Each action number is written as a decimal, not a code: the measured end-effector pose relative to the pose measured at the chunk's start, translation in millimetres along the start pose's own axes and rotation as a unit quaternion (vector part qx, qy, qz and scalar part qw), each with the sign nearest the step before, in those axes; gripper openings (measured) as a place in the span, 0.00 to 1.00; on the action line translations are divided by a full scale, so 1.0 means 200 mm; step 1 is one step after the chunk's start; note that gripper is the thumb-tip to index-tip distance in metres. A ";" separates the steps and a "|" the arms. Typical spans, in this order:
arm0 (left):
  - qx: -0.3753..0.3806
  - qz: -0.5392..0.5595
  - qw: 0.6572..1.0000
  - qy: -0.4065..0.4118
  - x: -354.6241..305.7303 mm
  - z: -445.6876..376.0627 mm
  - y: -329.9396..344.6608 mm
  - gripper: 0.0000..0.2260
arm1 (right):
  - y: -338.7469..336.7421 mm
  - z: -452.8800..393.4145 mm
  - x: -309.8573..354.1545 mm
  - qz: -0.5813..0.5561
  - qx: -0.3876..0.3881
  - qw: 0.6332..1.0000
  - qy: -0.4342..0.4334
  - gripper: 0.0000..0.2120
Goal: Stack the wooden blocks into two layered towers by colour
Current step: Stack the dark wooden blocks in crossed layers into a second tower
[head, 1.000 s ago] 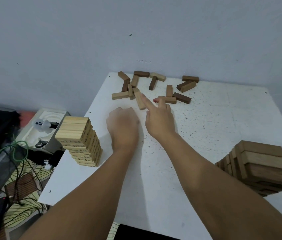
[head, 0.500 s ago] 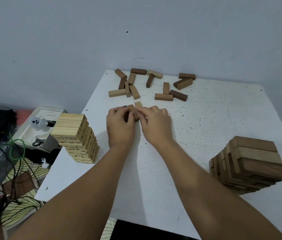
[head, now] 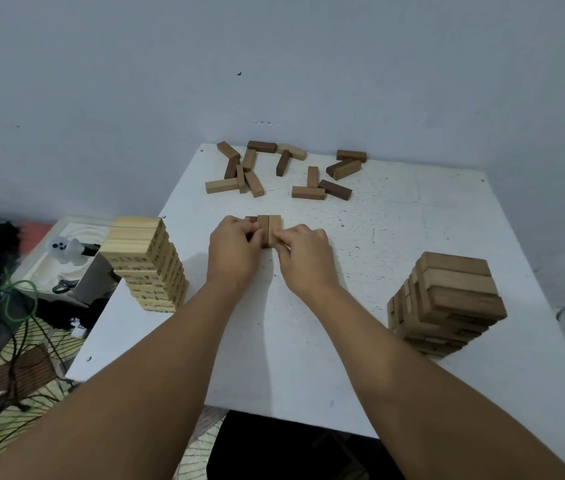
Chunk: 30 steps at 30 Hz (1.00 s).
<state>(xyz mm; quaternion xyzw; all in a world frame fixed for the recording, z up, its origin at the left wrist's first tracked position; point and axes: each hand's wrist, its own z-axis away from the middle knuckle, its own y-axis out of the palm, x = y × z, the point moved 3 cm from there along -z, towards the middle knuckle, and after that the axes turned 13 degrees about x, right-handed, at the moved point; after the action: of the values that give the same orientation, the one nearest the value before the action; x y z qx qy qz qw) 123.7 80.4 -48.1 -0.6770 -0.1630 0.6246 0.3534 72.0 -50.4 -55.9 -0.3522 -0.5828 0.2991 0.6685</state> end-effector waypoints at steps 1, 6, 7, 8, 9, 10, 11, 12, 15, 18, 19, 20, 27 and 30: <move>0.006 -0.001 1.000 0.005 -0.01 0.03 0.00 0.09 | 0.00 0.03 -0.01 -0.010 -0.005 1.000 0.000 0.12; 0.018 -0.012 1.000 0.021 -0.02 0.20 0.05 0.09 | 0.01 0.24 -0.05 -0.038 -0.028 0.999 -0.020 0.11; 0.019 -0.014 0.999 0.021 -0.02 0.24 0.06 0.09 | 0.02 0.29 -0.06 -0.042 -0.029 0.998 -0.023 0.12; 0.023 -0.015 0.999 0.022 -0.02 0.28 0.07 0.09 | 0.02 0.33 -0.07 -0.043 -0.029 0.998 -0.025 0.12; 0.028 -0.019 0.999 0.026 -0.02 0.31 0.08 0.09 | 0.02 0.36 -0.07 -0.042 -0.027 0.998 -0.027 0.12; 0.033 -0.025 0.999 0.031 -0.02 0.35 0.08 0.09 | 0.02 0.40 -0.08 -0.042 -0.023 0.998 -0.028 0.12; 0.036 -0.030 0.998 0.036 -0.03 0.38 0.09 0.09 | 0.02 0.43 -0.08 -0.041 -0.017 0.999 -0.031 0.12; 0.039 -0.029 0.998 0.039 -0.03 0.41 0.09 0.09 | 0.01 0.46 -0.09 -0.042 -0.011 0.999 -0.033 0.12; 0.047 -0.021 0.997 0.050 -0.03 0.51 0.10 0.08 | 0.00 0.56 -0.10 -0.042 -0.003 0.999 -0.032 0.12; 0.054 -0.009 0.997 0.060 -0.03 0.61 0.12 0.07 | 0.00 0.66 -0.12 -0.023 -0.005 0.999 -0.034 0.10; 0.056 -0.006 0.996 0.065 -0.02 0.64 0.12 0.07 | 0.00 0.68 -0.13 -0.019 -0.006 0.999 -0.035 0.10; 0.059 -0.002 0.996 0.068 -0.02 0.66 0.12 0.07 | 0.00 0.71 -0.13 -0.018 -0.007 0.999 -0.037 0.10; 0.060 0.095 0.988 0.105 -0.02 0.71 0.10 0.11 | -0.02 0.73 -0.15 -0.002 0.038 0.999 -0.033 0.20; 0.056 0.114 0.987 0.094 0.00 0.71 0.10 0.17 | -0.01 0.70 -0.17 0.014 0.066 0.998 -0.018 0.34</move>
<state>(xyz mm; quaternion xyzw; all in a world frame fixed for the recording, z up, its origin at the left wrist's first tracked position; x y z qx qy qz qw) -16.4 105.5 -57.2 -0.7261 -0.0153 0.6024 0.3312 -71.2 -61.5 -63.8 -0.3097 -0.5686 0.3527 0.6756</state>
